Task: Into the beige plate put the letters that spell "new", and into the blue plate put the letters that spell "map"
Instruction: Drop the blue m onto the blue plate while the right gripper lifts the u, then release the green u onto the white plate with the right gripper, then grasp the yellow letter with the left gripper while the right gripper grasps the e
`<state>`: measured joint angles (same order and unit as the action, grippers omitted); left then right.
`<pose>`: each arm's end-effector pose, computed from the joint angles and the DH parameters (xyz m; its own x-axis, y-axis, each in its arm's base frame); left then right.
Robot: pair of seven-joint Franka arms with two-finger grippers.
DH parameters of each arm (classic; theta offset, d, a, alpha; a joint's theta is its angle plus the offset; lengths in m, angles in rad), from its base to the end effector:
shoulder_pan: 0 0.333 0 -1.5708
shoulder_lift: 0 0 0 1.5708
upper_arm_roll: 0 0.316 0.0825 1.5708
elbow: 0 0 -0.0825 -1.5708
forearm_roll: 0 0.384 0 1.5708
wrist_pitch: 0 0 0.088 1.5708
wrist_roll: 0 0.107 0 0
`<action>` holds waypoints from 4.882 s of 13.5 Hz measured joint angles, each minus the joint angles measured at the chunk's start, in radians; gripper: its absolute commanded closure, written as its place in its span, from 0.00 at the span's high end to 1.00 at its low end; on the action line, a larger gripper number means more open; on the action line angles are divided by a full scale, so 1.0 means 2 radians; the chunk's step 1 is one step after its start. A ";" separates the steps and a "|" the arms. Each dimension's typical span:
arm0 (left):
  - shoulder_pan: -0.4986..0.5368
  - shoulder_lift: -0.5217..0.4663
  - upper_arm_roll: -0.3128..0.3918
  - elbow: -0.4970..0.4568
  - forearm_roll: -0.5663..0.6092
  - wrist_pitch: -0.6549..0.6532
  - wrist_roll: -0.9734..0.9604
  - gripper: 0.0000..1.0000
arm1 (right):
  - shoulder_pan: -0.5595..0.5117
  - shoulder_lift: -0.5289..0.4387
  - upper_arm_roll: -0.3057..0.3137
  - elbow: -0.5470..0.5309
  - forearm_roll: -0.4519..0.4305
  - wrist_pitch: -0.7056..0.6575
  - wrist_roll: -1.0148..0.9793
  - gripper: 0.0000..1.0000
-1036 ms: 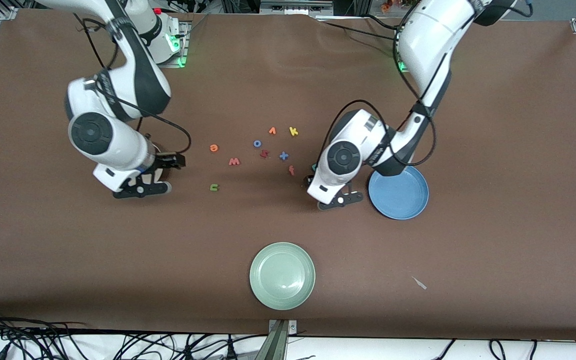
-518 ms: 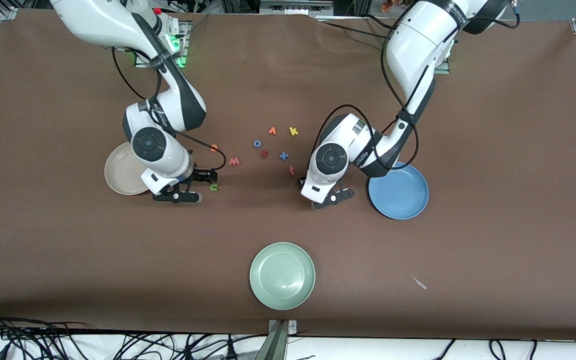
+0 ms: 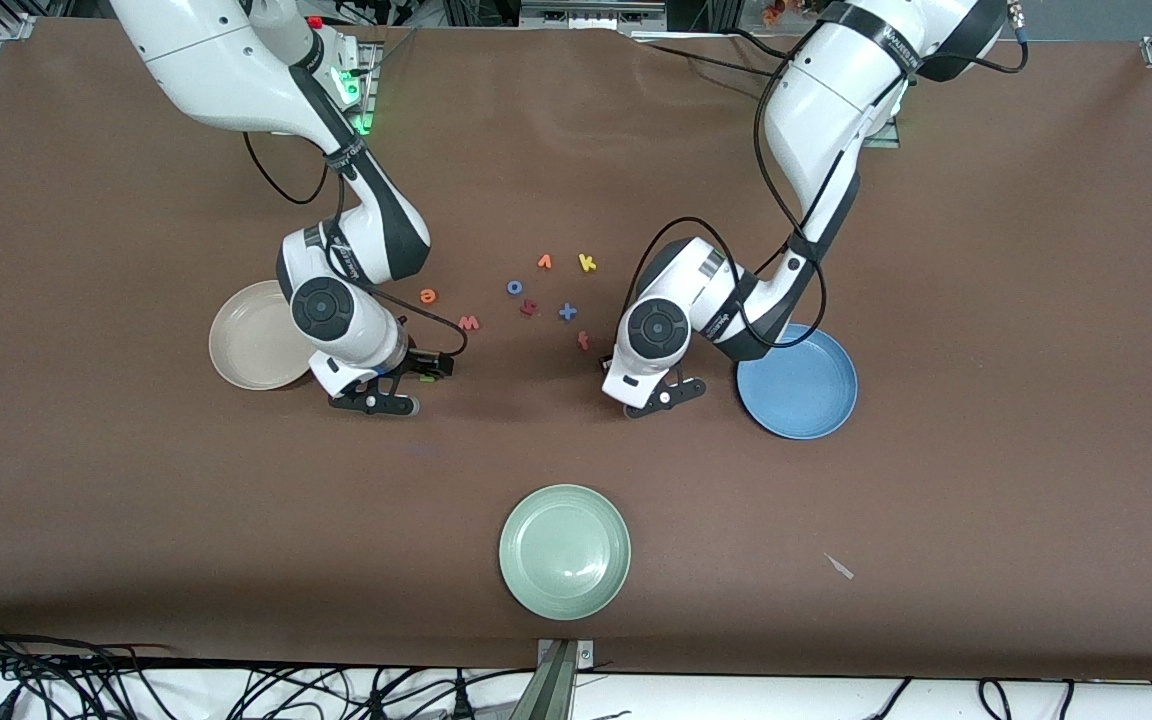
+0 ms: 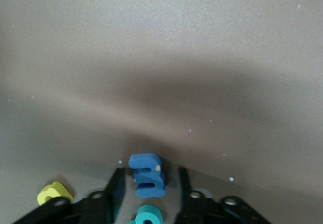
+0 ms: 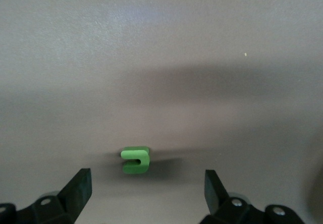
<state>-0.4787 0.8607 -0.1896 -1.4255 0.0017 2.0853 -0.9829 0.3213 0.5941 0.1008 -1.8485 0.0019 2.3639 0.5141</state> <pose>0.5664 -0.4182 0.1724 0.9075 0.3562 -0.2225 0.3475 -0.9344 -0.0785 0.5807 0.2573 0.1959 0.9897 -0.1071 -0.0947 -0.1088 -0.9940 -0.0126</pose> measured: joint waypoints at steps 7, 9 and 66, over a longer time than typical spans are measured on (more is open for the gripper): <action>0.003 -0.003 0.001 0.012 0.000 -0.005 0.000 0.00 | 0.003 0.016 0.000 0.003 0.000 0.009 0.002 0.81; 0.011 -0.018 0.003 0.022 0.000 -0.030 0.008 0.00 | 0.006 0.021 0.000 0.007 0.000 0.011 0.002 0.73; 0.093 -0.119 -0.062 -0.234 0.035 0.112 -0.074 0.08 | 0.011 -0.158 -0.009 -0.214 0.011 0.037 -0.034 1.00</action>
<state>-0.2918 0.6223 -0.3127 -1.8934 0.0714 2.3086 -1.1307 0.3442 0.2779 0.0825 -2.2758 0.0239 2.4380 0.4467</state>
